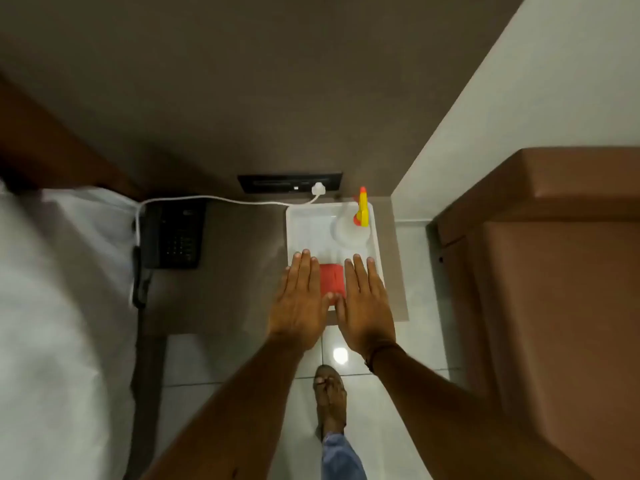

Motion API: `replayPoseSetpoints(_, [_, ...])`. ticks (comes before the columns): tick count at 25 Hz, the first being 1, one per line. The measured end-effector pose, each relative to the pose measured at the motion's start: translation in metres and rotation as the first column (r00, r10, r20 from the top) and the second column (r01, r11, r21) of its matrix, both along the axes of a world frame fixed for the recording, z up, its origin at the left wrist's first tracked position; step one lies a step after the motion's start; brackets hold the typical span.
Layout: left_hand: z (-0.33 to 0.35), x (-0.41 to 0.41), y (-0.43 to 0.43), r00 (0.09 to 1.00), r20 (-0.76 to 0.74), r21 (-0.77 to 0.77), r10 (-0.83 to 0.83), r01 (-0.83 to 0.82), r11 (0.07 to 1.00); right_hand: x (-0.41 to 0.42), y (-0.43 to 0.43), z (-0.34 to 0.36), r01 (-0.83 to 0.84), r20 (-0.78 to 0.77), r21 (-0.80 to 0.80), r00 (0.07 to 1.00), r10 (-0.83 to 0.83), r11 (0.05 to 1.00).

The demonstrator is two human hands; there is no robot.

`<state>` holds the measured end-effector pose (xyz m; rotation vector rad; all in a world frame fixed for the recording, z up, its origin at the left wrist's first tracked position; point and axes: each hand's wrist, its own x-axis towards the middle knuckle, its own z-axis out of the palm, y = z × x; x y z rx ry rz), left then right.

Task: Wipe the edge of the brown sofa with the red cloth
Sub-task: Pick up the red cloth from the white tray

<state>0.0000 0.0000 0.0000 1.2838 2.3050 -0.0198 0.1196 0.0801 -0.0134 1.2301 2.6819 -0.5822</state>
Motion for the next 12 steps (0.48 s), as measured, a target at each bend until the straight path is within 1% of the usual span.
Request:
replayPoseSetpoints(1, [-0.030, -0.002, 0.011, 1.000, 0.019, -0.056, -0.021, 0.022, 0.998, -0.006, 0.010, -0.031, 0.009, 0.002, -0.073, 1.000, -0.009, 0.997])
replayPoseSetpoints(2, [-0.057, -0.003, 0.022, 0.999, 0.047, -0.082, 0.000, 0.003, 0.997, -0.012, 0.020, -0.055, 0.041, 0.006, -0.147, 0.999, -0.041, 0.988])
replayPoseSetpoints(3, [-0.080, -0.002, 0.033, 0.997, 0.056, -0.125, 0.048, -0.041, 0.991, -0.017, 0.030, -0.080, 0.094, -0.002, -0.210, 0.995, -0.097, 0.973])
replayPoseSetpoints(4, [-0.097, -0.002, 0.044, 0.986, 0.094, -0.162, 0.139, -0.123, 0.979, -0.023, 0.039, -0.098, 0.142, 0.010, -0.272, 0.989, -0.145, 0.952])
replayPoseSetpoints(5, [-0.109, -0.002, 0.056, 0.956, 0.121, -0.207, 0.266, -0.238, 0.949, -0.029, 0.045, -0.113, 0.196, 0.015, -0.320, 0.979, -0.202, 0.927])
replayPoseSetpoints(7, [-0.128, 0.000, 0.079, 0.858, 0.152, -0.281, 0.490, -0.438, 0.854, -0.040, 0.053, -0.133, 0.295, 0.083, -0.406, 0.955, -0.286, 0.865])
replayPoseSetpoints(10, [-0.146, -0.002, 0.096, 0.746, 0.138, -0.295, 0.652, -0.597, 0.746, -0.052, 0.060, -0.150, 0.425, 0.173, -0.504, 0.902, -0.395, 0.752])
replayPoseSetpoints(12, [-0.157, -0.002, 0.101, 0.676, 0.141, -0.233, 0.723, -0.688, 0.688, -0.056, 0.062, -0.159, 0.476, 0.164, -0.548, 0.868, -0.469, 0.688])
